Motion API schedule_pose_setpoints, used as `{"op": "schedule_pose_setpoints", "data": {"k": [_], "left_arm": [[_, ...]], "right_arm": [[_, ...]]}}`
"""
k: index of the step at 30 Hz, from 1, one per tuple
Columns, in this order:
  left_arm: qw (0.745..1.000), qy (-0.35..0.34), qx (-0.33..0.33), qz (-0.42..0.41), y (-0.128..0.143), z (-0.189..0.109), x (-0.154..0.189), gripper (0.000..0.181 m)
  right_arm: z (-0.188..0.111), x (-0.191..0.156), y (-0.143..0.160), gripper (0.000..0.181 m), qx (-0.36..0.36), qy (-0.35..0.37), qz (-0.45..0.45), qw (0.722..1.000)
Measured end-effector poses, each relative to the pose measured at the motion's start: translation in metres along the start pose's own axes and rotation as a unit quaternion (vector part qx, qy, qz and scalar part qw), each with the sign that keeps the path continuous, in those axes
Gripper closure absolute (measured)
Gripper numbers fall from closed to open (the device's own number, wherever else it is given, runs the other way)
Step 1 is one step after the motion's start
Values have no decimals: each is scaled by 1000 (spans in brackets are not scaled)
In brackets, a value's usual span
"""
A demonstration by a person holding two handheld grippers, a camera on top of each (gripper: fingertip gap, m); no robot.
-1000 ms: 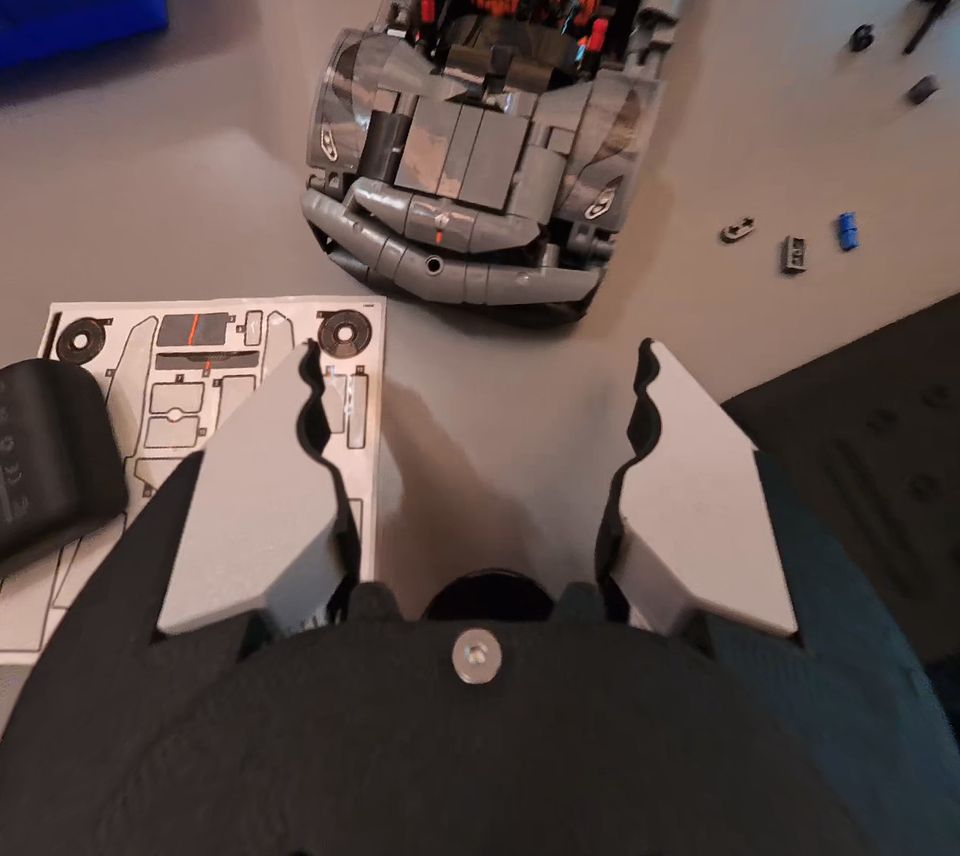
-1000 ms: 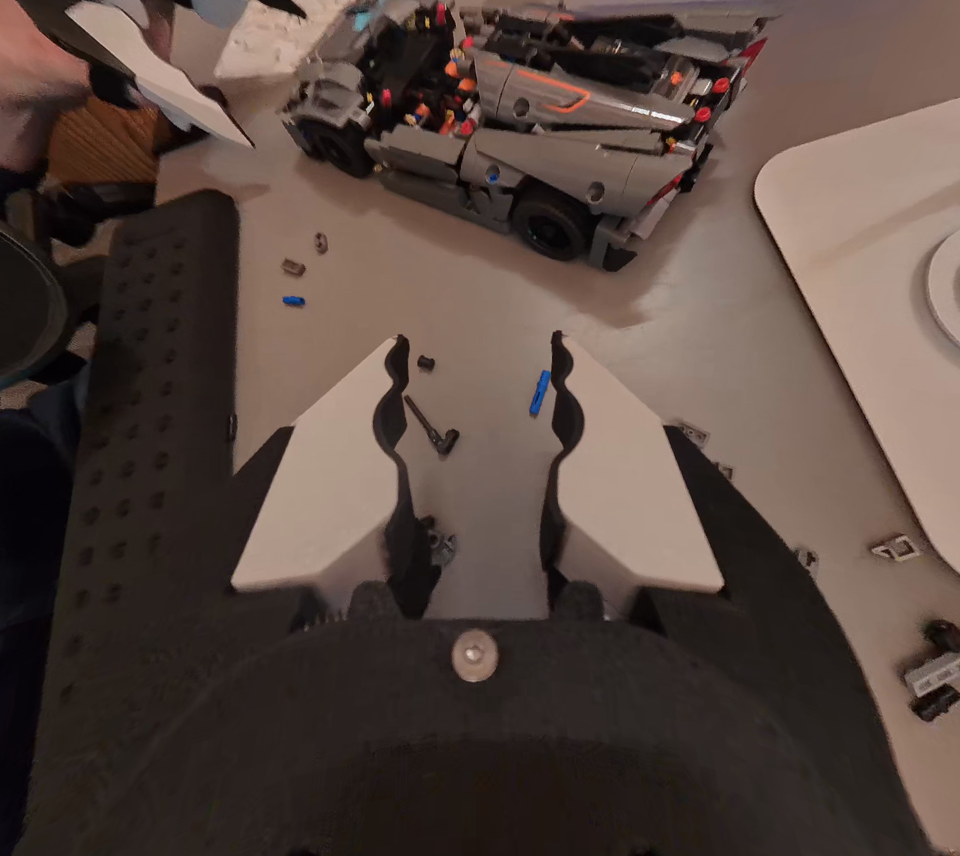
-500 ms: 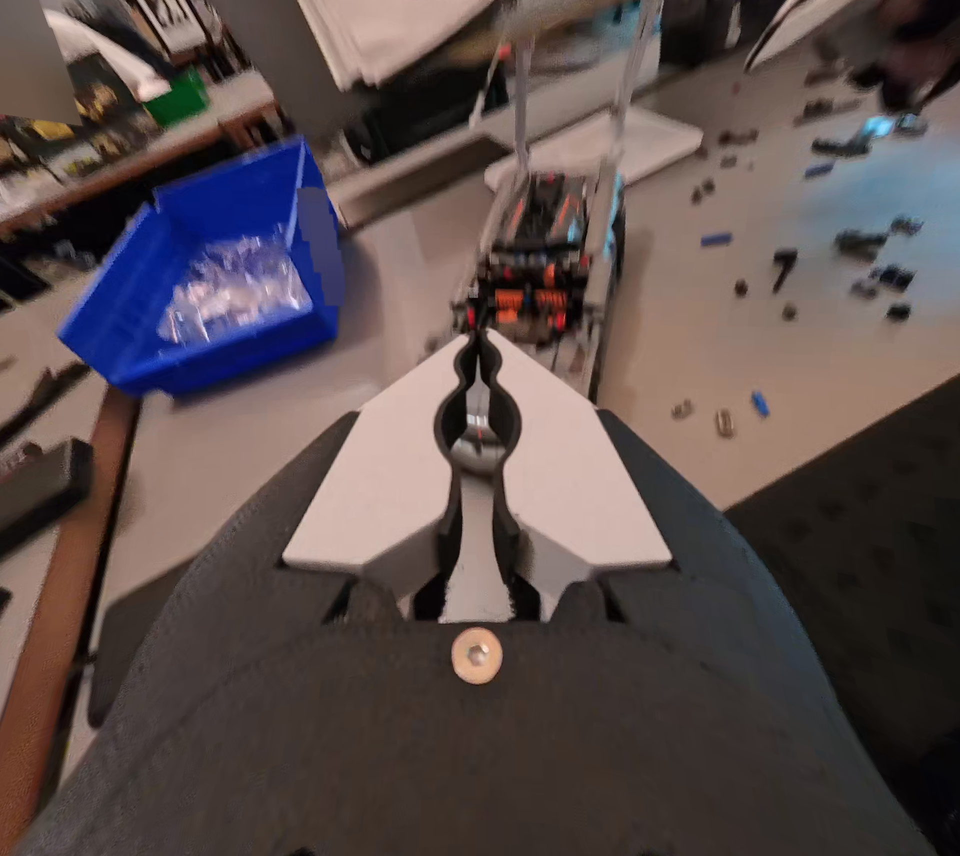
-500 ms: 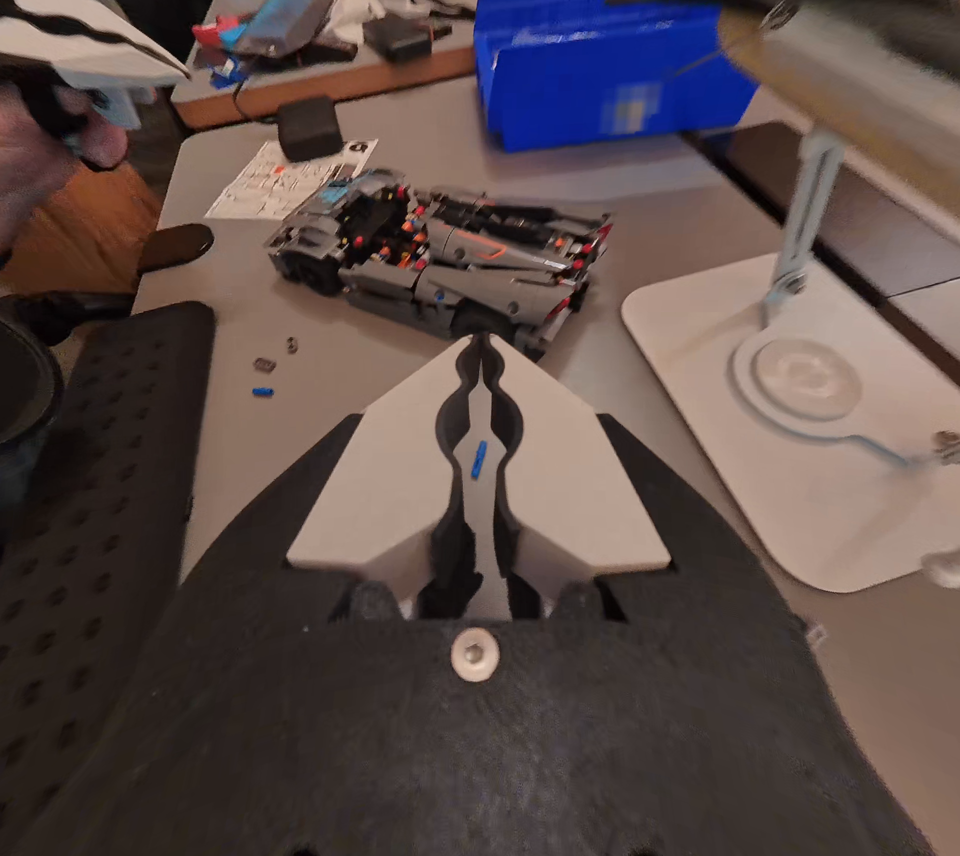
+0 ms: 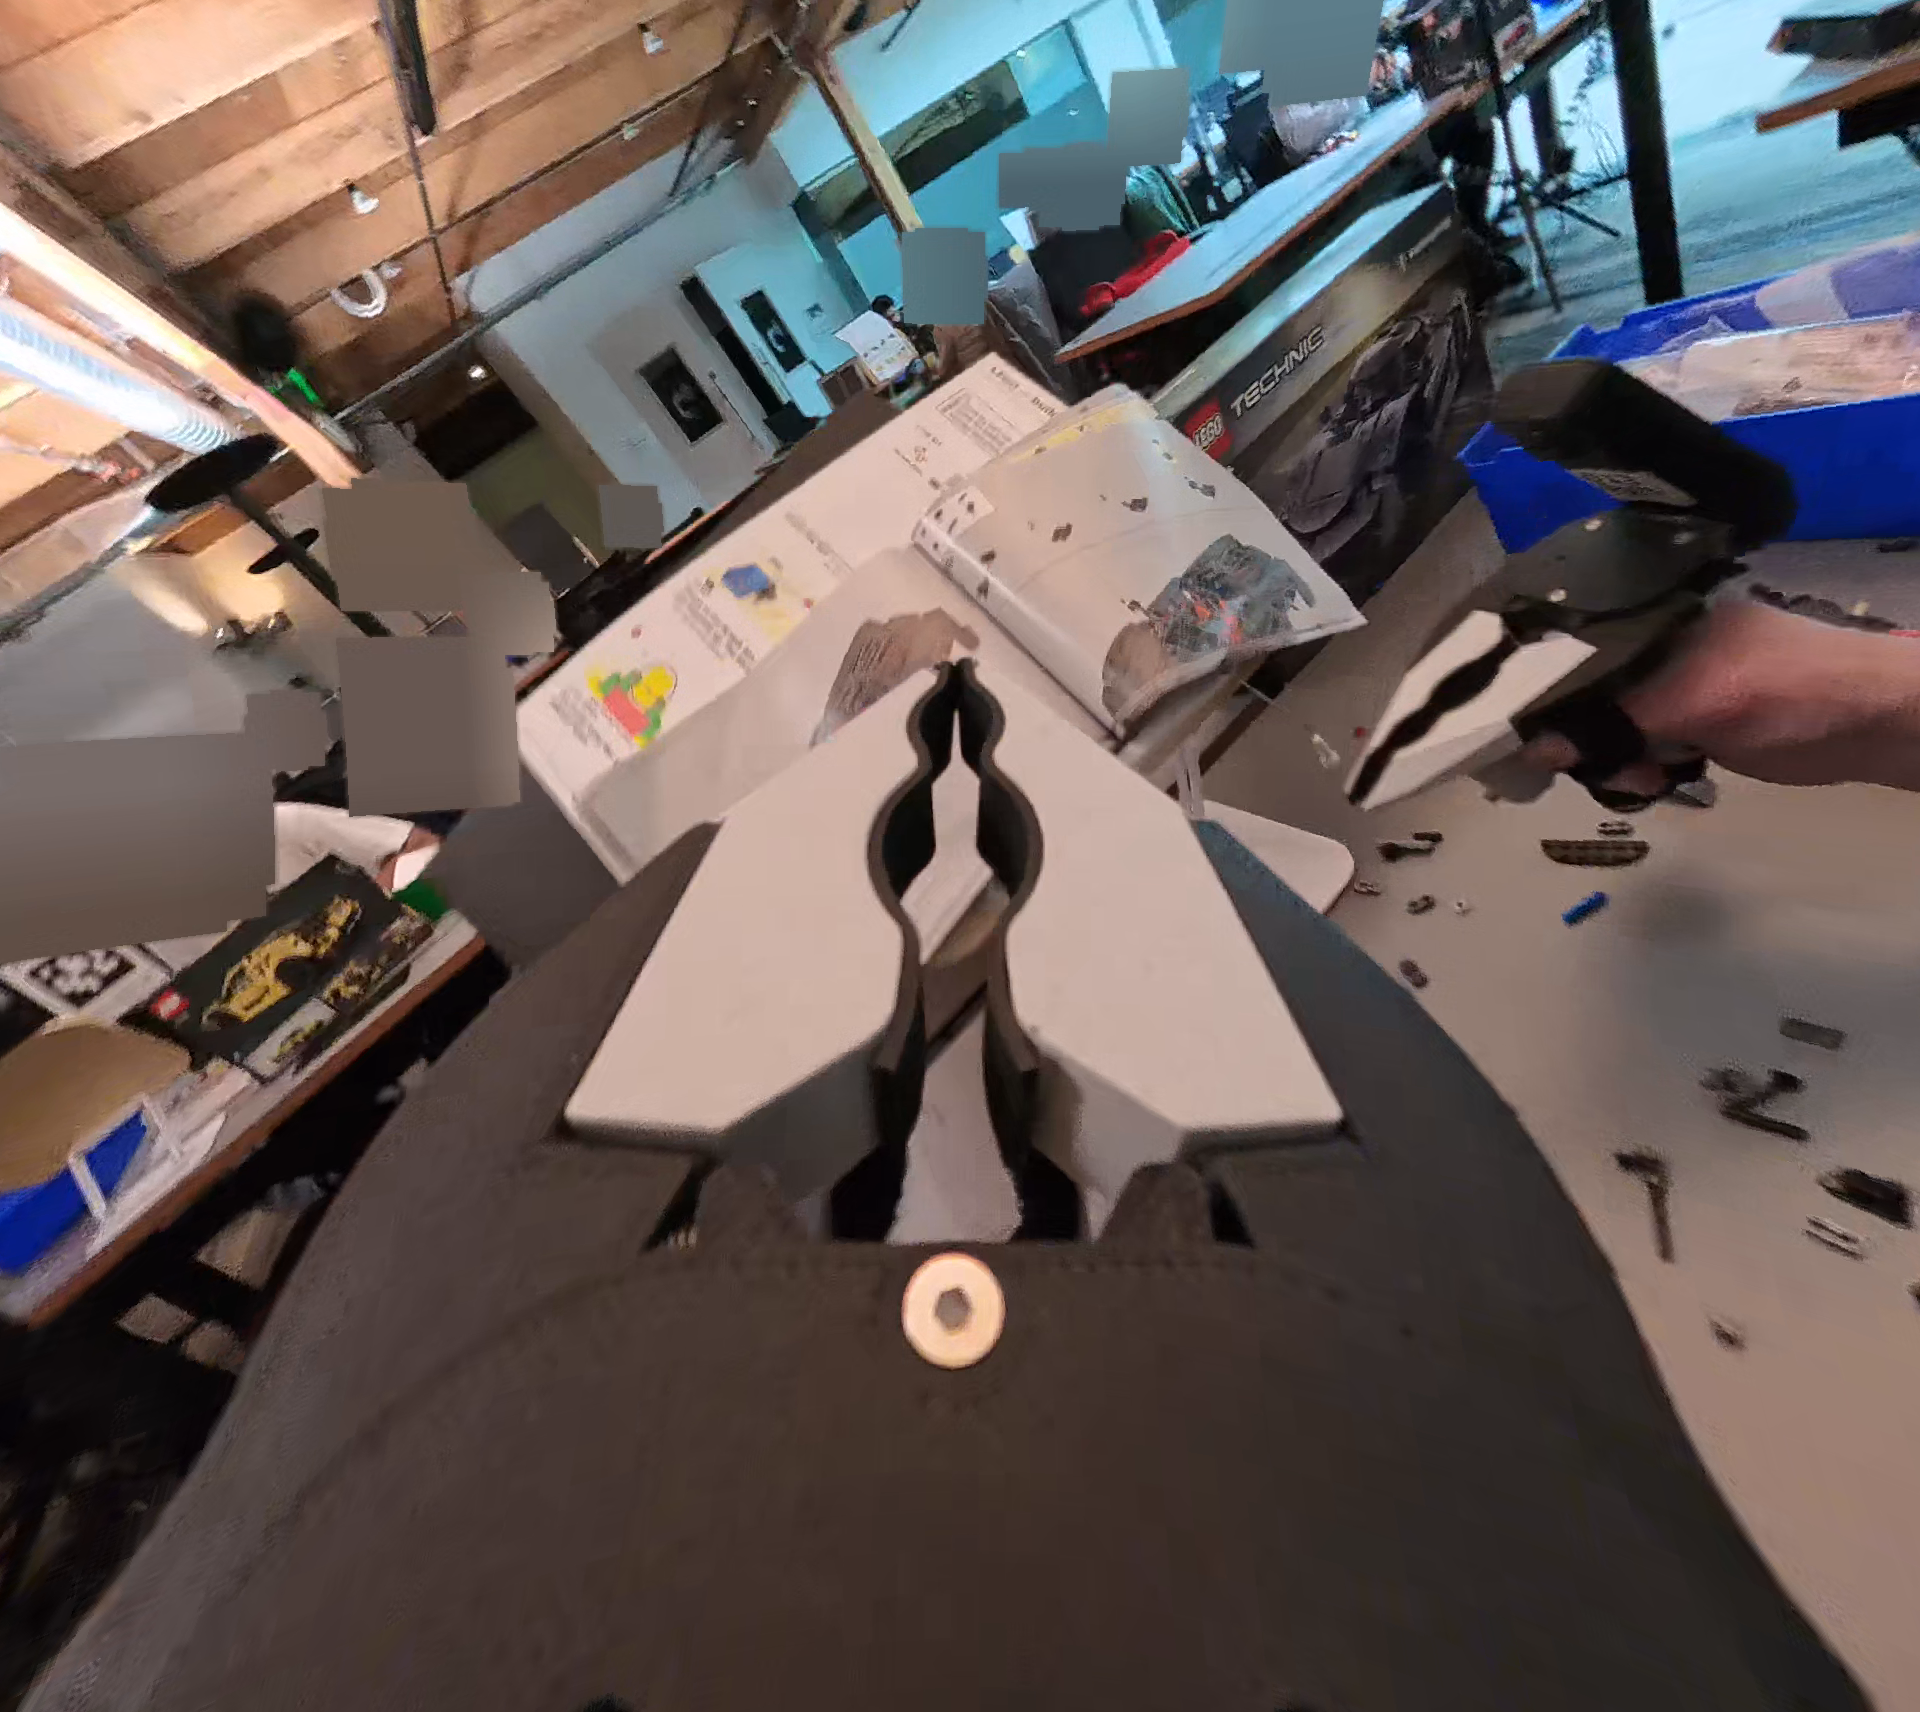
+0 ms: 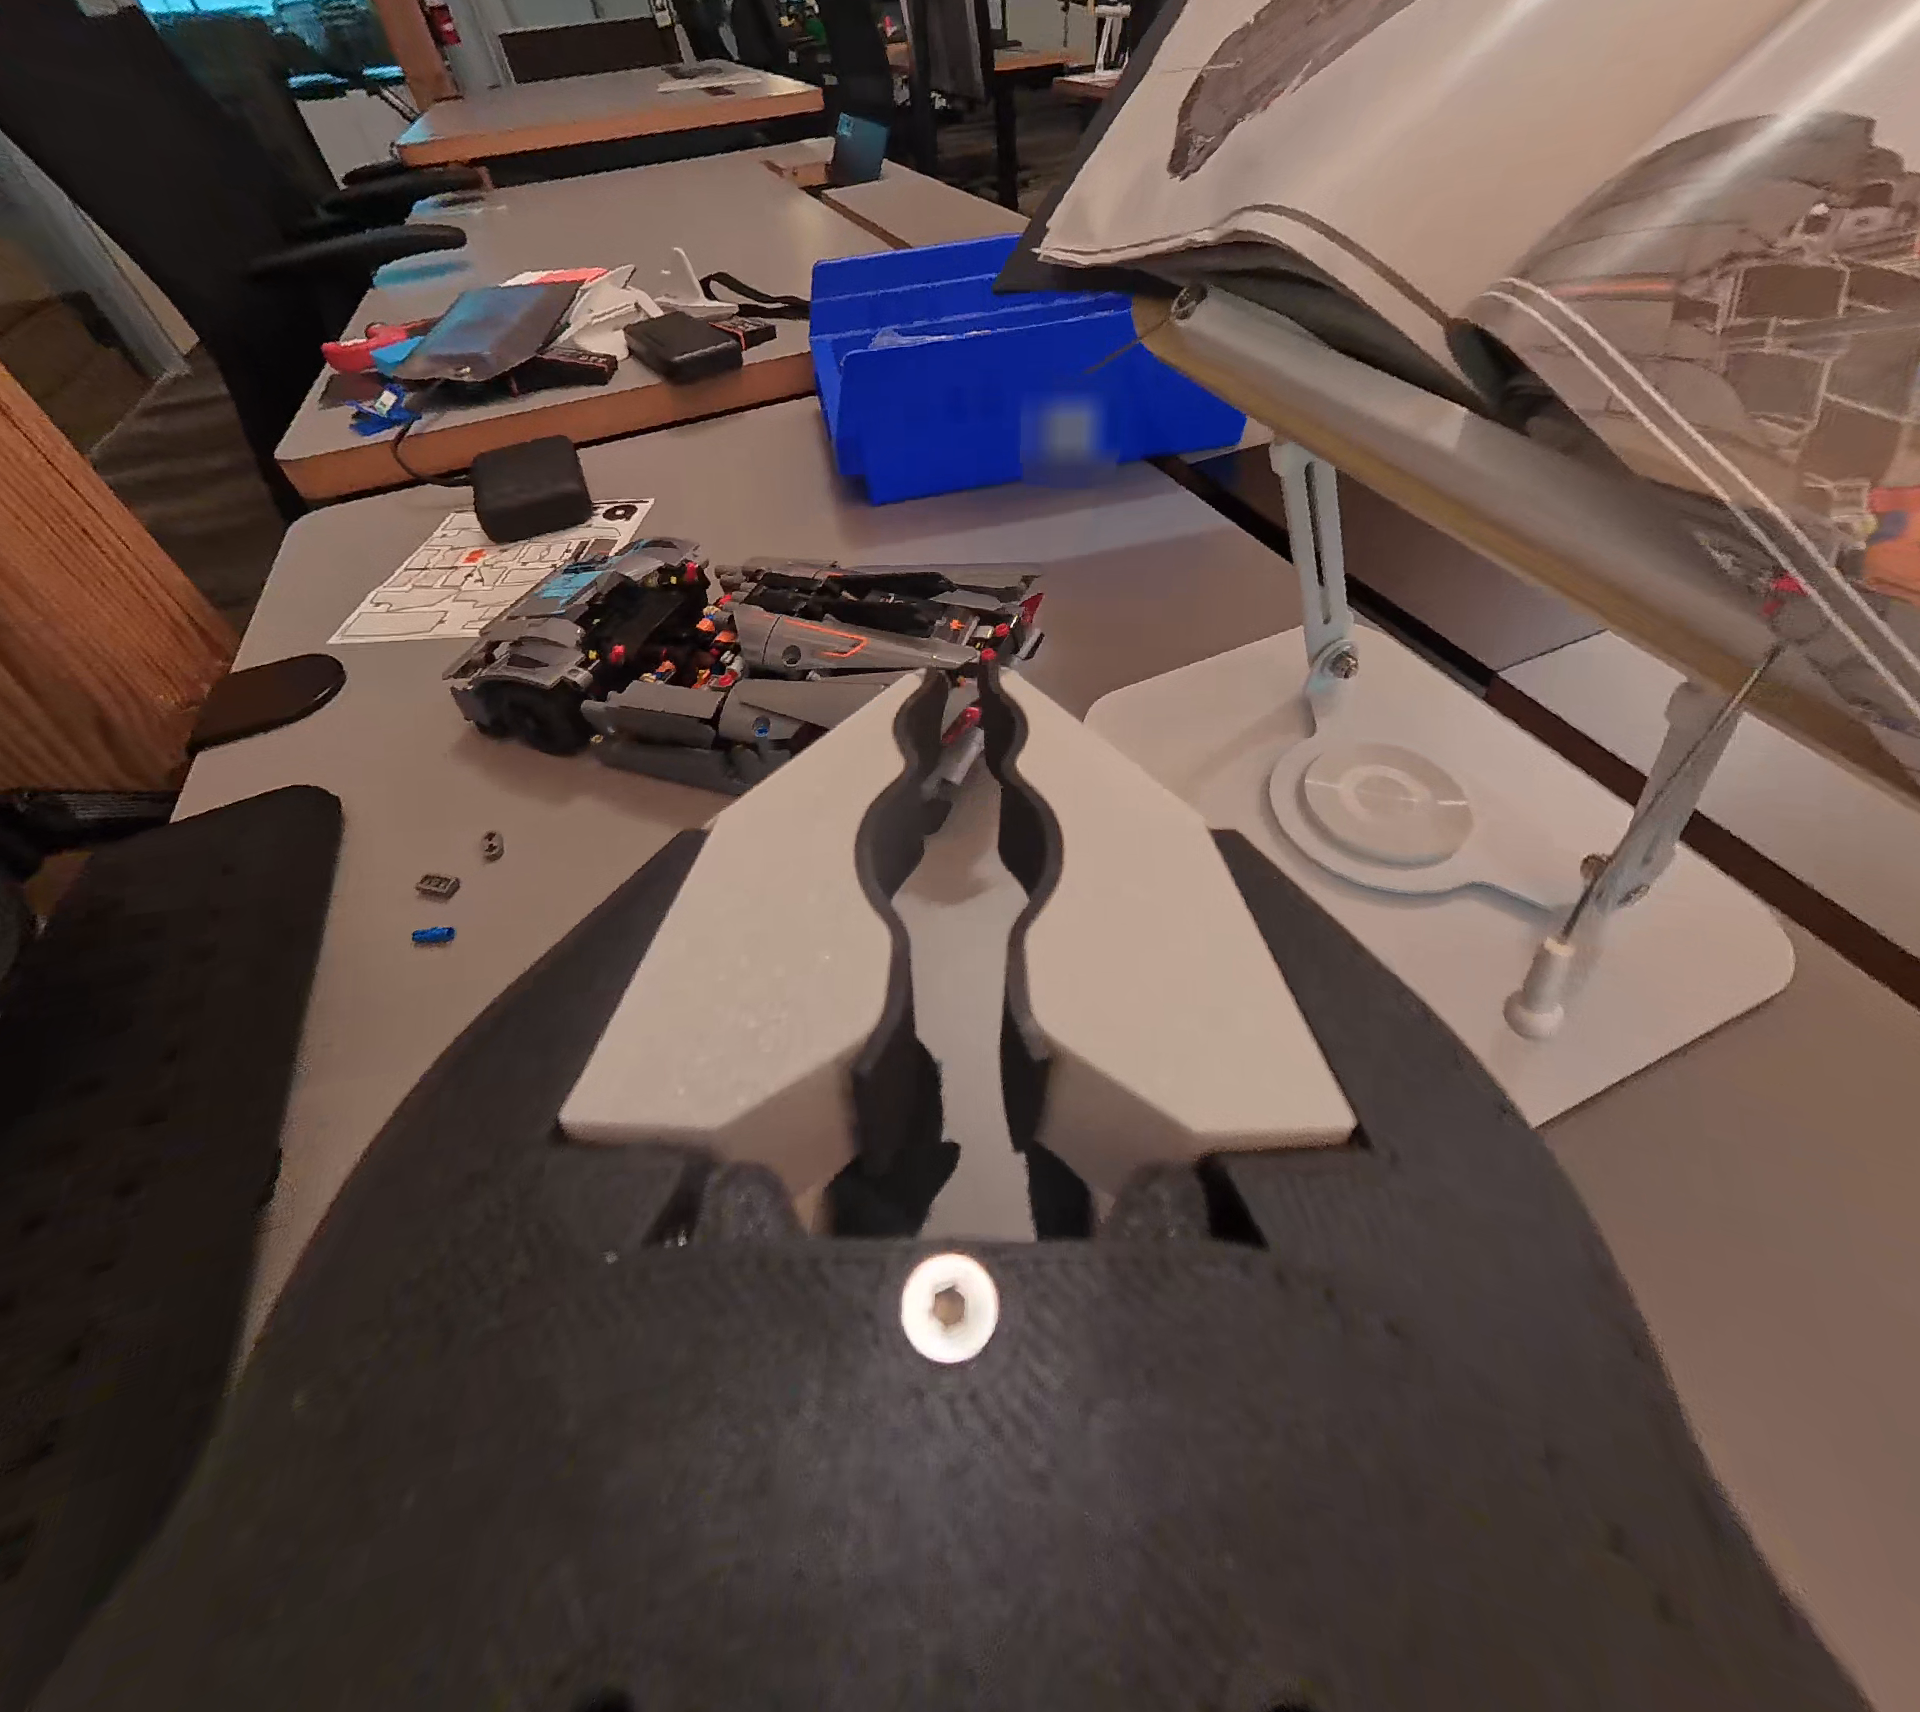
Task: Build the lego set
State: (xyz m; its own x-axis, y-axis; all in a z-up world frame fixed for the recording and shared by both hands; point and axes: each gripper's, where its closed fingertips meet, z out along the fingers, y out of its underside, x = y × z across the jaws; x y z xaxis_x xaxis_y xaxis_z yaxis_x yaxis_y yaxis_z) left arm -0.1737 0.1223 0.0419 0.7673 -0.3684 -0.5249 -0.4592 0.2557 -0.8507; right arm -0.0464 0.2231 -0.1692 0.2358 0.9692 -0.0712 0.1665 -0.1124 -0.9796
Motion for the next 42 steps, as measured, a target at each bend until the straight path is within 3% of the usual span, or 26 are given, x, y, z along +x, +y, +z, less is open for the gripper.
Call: {"op": "schedule_pose_setpoints", "data": {"k": [4,7,8,12,17,20,24,25,28,32,36,42], "left_arm": [[995,90,-13,-29,-28,61,3,181],[988,121,18,-97,-53,102,-11,124],[987,107,28,-117,-59,115,-21,89],[995,80,-11,-55,-40,166,-16,57],[987,92,-128,41,37,225,35,70],[979,120,-154,50,77,251,64,83],[965,136,-210,78,132,265,82,86],[961,124,-229,94,144,267,78,85],[964,154,-202,76,146,273,91,92],[962,141,-206,109,148,280,90,91],[965,142,-198,100,148,279,93,93],[968,143,-181,99,149,274,98,96]], "right_arm": [[-4,11,6,176,-4,3,19,1000],[-11,20,5,174,5,5,32,999],[-14,22,3,172,11,7,35,999],[-25,33,-5,154,43,26,35,998],[-32,51,-4,141,56,63,11,996],[-38,56,-8,135,82,81,-12,993],[-57,70,-33,97,148,155,-37,976],[-66,76,-42,94,170,185,-46,967],[-83,100,-57,84,174,257,-87,947],[-95,161,-57,79,142,328,-50,933],[-85,209,-34,81,99,318,44,942],[-73,219,-28,106,75,301,32,950]]}}
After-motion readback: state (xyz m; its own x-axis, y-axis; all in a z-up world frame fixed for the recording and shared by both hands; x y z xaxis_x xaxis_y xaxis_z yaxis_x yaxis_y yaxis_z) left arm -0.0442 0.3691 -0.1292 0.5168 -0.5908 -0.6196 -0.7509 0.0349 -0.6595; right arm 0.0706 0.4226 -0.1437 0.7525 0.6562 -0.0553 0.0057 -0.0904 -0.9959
